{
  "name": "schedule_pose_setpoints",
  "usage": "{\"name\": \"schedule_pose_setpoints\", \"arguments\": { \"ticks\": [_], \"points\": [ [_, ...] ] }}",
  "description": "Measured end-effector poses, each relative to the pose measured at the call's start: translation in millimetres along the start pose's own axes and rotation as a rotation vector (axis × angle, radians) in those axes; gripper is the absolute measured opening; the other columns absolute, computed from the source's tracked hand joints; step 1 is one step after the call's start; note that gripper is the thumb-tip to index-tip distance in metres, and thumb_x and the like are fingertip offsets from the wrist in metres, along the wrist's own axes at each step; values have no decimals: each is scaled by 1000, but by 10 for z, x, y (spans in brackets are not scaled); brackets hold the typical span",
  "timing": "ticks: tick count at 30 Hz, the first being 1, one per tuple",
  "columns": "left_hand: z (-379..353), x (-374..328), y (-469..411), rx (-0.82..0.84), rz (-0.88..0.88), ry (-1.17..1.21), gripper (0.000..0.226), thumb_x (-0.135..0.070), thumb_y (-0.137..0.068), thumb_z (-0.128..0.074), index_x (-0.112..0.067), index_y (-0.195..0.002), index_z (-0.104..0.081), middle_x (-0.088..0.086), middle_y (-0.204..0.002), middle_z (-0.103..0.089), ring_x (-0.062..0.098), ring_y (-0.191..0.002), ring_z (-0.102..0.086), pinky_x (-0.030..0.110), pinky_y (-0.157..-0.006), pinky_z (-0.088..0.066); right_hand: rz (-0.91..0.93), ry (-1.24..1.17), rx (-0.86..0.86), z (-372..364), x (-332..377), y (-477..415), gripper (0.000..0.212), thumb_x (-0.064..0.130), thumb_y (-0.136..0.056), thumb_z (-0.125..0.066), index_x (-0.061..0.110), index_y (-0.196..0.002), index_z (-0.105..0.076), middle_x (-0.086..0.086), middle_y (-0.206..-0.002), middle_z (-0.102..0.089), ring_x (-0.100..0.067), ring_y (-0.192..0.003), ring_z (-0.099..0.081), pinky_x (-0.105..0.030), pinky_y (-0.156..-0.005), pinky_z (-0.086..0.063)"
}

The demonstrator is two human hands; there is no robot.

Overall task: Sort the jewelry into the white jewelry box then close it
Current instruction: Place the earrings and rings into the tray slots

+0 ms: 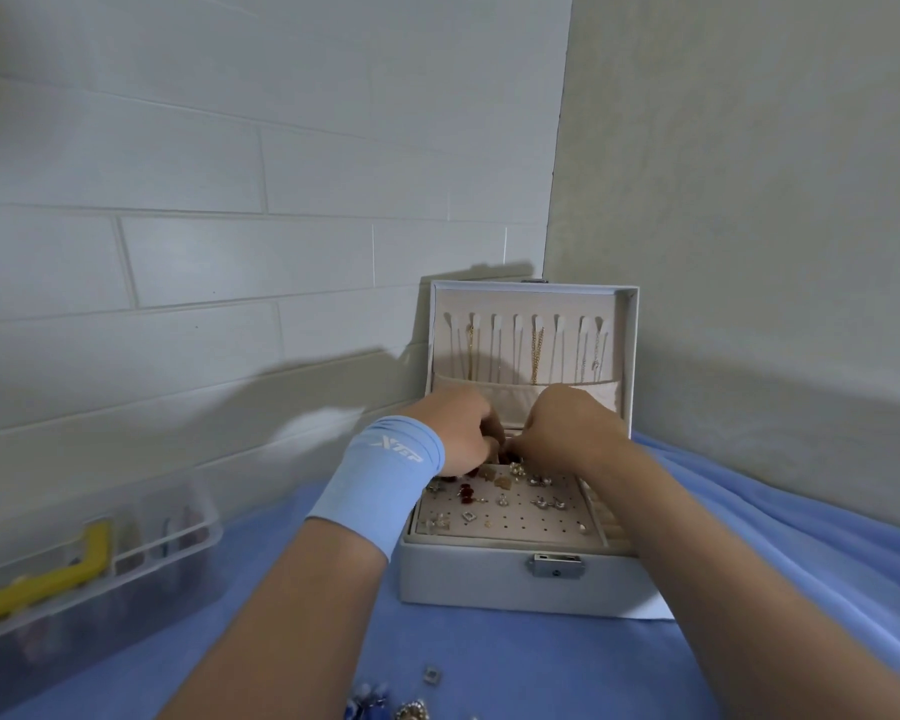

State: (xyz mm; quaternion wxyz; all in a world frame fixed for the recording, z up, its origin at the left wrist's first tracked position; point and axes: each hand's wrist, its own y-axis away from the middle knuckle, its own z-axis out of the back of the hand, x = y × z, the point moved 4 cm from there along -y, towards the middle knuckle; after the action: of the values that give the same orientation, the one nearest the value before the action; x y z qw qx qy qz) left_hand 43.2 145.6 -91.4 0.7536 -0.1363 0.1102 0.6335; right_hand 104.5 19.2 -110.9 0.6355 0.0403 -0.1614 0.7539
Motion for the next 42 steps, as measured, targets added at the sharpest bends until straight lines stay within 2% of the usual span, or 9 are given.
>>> {"name": "schedule_pose_setpoints", "arguments": {
  "ticks": [4, 10, 14, 17, 22, 28, 34, 39, 42],
  "points": [
    [-44, -3, 12, 91, 13, -49, 35, -23, -99, -53, -30, -131, -64, -1, -131, -64, 21, -113, -61, 24, -84, -43, -2, -6, -73, 48, 17, 19, 41, 45, -79, -74, 18, -66, -47, 1, -65, -53, -18, -64, -56, -26, -52, -38],
    [-50, 24, 10, 115, 8, -57, 35, -25, -97, -55, -33, -130, -65, -1, -126, -66, 23, -109, -62, 31, -95, -50, 140, -98, -33, 119, 61, 43, 35, 44, -82, -73, 12, -68, -76, -2, -65, -71, -19, -66, -68, -33, -62, -57],
    [-11, 36, -2, 58, 0, -48, 31, -22, -98, -55, -27, -125, -69, 2, -126, -66, 23, -110, -62, 30, -93, -49, 169, -308, 84, 67, -22, -2, 45, 40, -93, -65, 0, -72, -74, -3, -55, -57, -14, -52, -50, -31, -59, -46],
    [-15, 27, 8, 48, -11, -27, 31, -21, -97, -55, -32, -123, -68, -2, -132, -62, 21, -115, -60, 26, -90, -45, 178, -300, 71, 140, -102, -26, 39, 40, -93, -64, 7, -77, -78, 1, -54, -61, -7, -42, -47, -32, -60, -50],
    [-54, 22, 16, 101, -14, -27, 33, -22, -97, -56, -33, -126, -68, -5, -130, -66, 19, -113, -62, 27, -95, -48, 153, -170, 224, 113, -115, 4, 30, 32, -77, -75, 2, -82, -78, -8, -68, -64, -15, -63, -54, -34, -63, -50],
    [-41, 25, 10, 56, 6, -28, 32, -22, -97, -56, -28, -127, -67, -2, -131, -64, 21, -116, -60, 28, -96, -47, 161, -138, 158, 95, -57, 27, 31, 37, -80, -74, 6, -77, -78, -13, -81, -75, -24, -73, -69, -41, -75, -60],
    [-25, 37, -12, -4, 27, 2, 31, -19, -98, -55, -23, -127, -66, 1, -130, -64, 21, -116, -60, 27, -94, -45, 226, -90, 71, 139, 54, 87, 25, 44, -86, -72, 25, -70, -75, 6, -72, -73, -12, -71, -68, -27, -62, -55],
    [-43, 13, 13, 42, 7, -22, 33, -20, -99, -53, -26, -128, -67, 0, -130, -65, 20, -114, -60, 23, -85, -41, 265, -149, 251, 154, 25, 138, 22, 42, -89, -71, 23, -88, -83, 5, -84, -75, -14, -83, -68, -28, -75, -56],
    [-38, 16, 45, 62, 5, -33, 35, -20, -99, -51, -31, -130, -65, -2, -133, -63, 19, -116, -60, 22, -85, -40, 275, -210, 238, 207, -19, 152, 18, 30, -92, -66, 23, -91, -83, 10, -83, -74, -15, -84, -68, -31, -80, -59]
  ]
}}
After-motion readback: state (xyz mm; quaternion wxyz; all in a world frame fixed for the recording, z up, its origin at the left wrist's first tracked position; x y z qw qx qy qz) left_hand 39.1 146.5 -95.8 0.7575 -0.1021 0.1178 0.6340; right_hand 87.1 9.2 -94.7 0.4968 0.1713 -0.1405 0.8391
